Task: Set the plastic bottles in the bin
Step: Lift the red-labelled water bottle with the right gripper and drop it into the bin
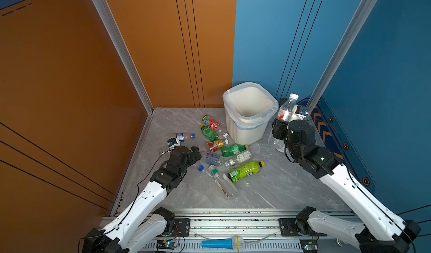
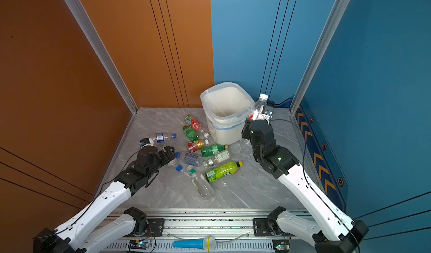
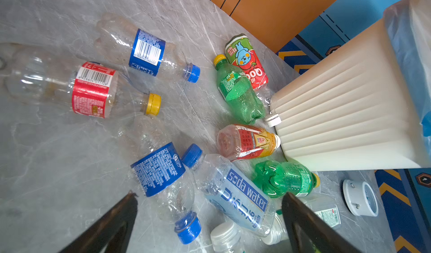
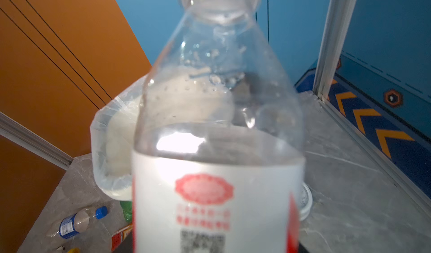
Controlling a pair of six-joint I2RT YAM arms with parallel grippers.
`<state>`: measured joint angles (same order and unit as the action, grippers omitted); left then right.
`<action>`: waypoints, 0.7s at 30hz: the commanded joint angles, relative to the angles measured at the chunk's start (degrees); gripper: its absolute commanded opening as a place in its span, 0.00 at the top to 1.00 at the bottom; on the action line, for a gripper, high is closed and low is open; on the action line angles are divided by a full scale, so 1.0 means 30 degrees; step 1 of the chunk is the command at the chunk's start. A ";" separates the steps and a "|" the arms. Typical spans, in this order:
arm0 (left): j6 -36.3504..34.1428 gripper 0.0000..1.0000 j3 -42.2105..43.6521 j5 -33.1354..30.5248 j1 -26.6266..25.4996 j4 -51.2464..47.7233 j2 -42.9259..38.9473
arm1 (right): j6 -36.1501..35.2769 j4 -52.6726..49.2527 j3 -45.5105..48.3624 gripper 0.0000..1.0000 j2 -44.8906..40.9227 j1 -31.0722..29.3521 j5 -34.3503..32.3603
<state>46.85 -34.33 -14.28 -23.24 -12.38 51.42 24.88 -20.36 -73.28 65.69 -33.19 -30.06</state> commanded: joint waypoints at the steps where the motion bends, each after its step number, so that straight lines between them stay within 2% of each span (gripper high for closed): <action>1: 0.0573 0.02 0.0633 0.0368 0.0160 -0.0709 -0.0655 | -0.2890 0.2328 -0.2893 0.43 0.2619 0.0877 0.1146; 3: 0.0778 0.02 0.0904 0.0363 0.0190 -0.0878 -0.1016 | -0.3155 0.2689 -0.4680 0.43 0.4401 0.1481 0.2168; 11: 0.1394 0.02 0.1690 0.0104 0.0421 -0.1907 -0.2842 | -0.4923 0.3368 -1.1215 0.42 1.0333 0.2671 0.3176; 21: 0.1727 0.02 0.1940 0.0103 0.0774 -0.2435 -0.3658 | -0.5518 0.3339 -1.3451 0.42 1.3725 0.3662 0.3700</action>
<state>51.48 -28.93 -13.91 -21.52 -17.89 40.99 9.82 -11.03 -111.28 105.82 -22.87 -20.10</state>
